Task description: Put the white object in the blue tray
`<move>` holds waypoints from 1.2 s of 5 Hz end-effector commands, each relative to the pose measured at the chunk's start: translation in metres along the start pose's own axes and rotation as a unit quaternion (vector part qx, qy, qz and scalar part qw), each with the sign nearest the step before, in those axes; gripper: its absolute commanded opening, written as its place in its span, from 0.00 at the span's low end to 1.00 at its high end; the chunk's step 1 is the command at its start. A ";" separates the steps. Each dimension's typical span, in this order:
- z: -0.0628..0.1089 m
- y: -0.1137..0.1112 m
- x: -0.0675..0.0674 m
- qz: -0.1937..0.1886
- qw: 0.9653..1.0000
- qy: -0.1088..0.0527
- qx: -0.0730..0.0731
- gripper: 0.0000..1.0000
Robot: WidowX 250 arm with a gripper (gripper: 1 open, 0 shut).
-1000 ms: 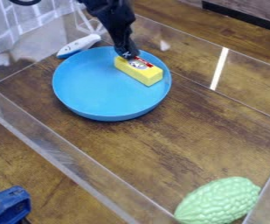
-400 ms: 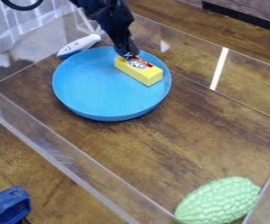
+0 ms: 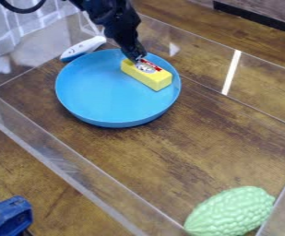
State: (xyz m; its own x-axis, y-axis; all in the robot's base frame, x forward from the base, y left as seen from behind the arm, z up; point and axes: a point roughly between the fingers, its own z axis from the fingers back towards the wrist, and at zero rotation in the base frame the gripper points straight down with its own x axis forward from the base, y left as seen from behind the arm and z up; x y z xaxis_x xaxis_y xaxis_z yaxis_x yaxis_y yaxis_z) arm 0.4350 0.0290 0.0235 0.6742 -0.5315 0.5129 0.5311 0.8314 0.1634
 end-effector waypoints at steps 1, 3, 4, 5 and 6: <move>-0.027 -0.074 -0.043 -0.007 0.991 0.082 -0.101 1.00; -0.025 -0.072 -0.043 0.022 0.989 0.093 -0.110 1.00; -0.023 -0.068 -0.040 0.038 0.988 0.098 -0.111 1.00; -0.021 -0.059 -0.037 0.050 0.988 0.102 -0.109 1.00; -0.022 -0.049 -0.040 0.046 0.987 0.104 -0.111 1.00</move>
State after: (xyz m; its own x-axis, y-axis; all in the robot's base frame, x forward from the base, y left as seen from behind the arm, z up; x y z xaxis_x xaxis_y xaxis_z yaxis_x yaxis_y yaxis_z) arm 0.4244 0.0232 0.0236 0.7699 -0.4390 0.4631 0.4831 0.8752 0.0266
